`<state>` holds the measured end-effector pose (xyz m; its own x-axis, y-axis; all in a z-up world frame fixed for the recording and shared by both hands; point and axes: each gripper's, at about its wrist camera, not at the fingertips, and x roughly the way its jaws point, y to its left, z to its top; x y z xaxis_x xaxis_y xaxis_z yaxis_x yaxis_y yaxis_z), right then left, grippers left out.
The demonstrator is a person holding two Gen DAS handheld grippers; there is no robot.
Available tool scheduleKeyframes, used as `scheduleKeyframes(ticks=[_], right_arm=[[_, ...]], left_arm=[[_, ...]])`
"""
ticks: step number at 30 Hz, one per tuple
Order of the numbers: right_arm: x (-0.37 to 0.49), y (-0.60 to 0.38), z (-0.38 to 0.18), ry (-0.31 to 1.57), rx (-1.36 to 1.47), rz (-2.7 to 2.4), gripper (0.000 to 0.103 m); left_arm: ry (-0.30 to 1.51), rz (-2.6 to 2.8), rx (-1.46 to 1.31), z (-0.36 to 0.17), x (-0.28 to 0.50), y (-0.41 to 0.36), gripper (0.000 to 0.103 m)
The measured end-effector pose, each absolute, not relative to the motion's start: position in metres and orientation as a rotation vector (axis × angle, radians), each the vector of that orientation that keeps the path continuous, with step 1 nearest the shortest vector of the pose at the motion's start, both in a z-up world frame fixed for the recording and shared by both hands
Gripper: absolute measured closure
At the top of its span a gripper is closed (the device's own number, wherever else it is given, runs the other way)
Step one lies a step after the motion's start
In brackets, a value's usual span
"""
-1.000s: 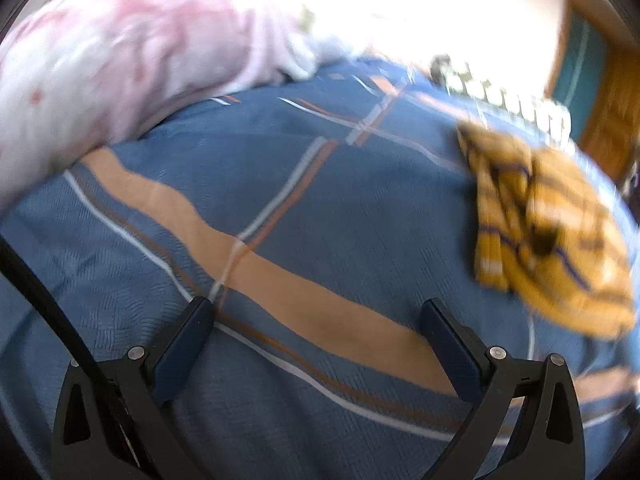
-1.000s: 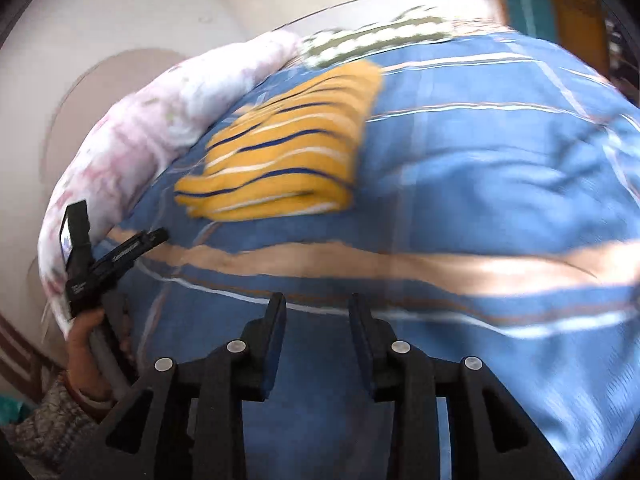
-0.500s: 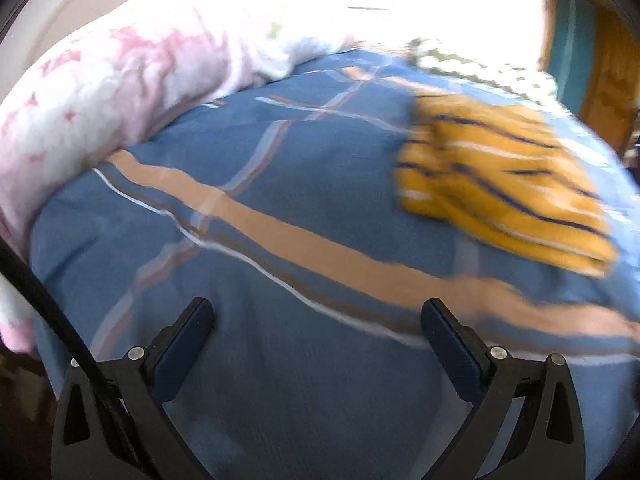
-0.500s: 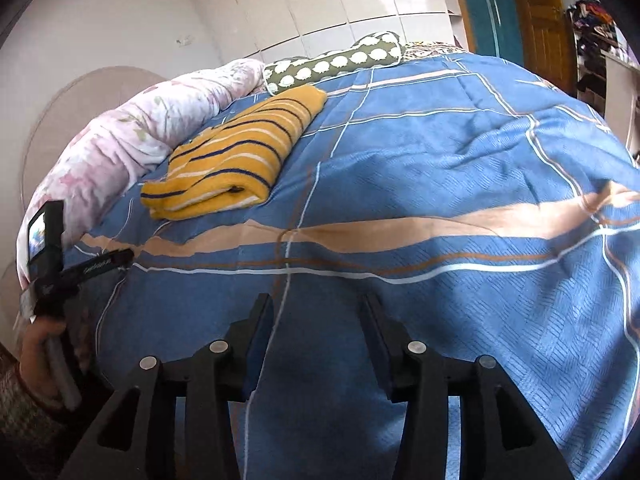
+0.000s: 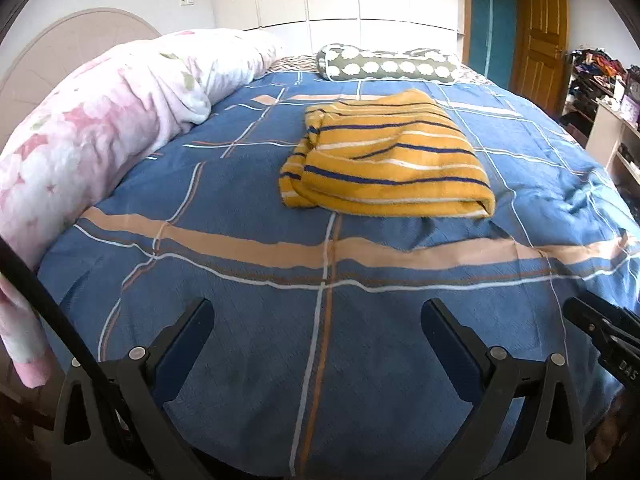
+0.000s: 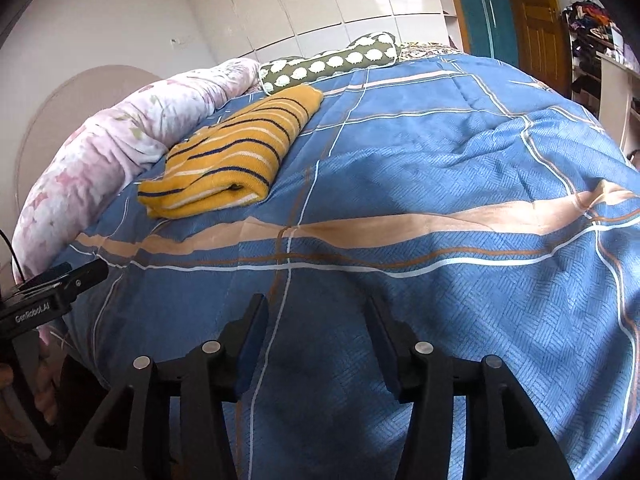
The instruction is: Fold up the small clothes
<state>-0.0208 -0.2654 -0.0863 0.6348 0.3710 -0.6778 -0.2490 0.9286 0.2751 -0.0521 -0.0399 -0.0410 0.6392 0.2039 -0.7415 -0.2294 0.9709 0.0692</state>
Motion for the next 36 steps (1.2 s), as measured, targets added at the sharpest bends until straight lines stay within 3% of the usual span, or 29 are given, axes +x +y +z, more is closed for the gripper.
scheduleKeyframes(ticks=[5,10,15,21,28,32,33,34,36], right_arm=[[-0.02,-0.256,-0.088,0.808,0.129,0.35,0.044],[-0.018,-0.251,-0.086,0.805,0.097,0.341,0.042],[0.004,-0.261,-0.06,0.79,0.18,0.399,0.042],[0.092,-0.256,-0.029,0.831,0.402,0.597,0.038],[0.205,-0.224,-0.055,0.947,0.454,0.553,0.037],[0.236,-0.21,-0.086,1.026,0.548,0.627,0.037],[0.241,-0.205,-0.091,1.029,0.586,0.653,0.038],[0.244,-0.201,-0.093,1.032,0.607,0.665,0.045],[0.249,-0.194,-0.093,1.036,0.632,0.671,0.058]], left_arm=[[0.872,0.207,-0.079,-0.044,-0.054,-0.034,0.008],[0.891,0.155,-0.116,-0.048,-0.052,-0.031,0.04],[0.789,0.086,-0.217,-0.024,-0.046,-0.006,0.037],[0.801,-0.049,-0.336,-0.009,0.03,0.039,0.014],[0.952,-0.147,-0.261,-0.043,0.14,0.054,0.014],[1.024,-0.227,-0.373,-0.074,0.176,0.068,0.014],[1.037,-0.244,-0.407,-0.081,0.18,0.069,0.016],[1.042,-0.257,-0.433,-0.085,0.181,0.07,0.03],[1.035,-0.259,-0.482,-0.084,0.179,0.067,0.042]])
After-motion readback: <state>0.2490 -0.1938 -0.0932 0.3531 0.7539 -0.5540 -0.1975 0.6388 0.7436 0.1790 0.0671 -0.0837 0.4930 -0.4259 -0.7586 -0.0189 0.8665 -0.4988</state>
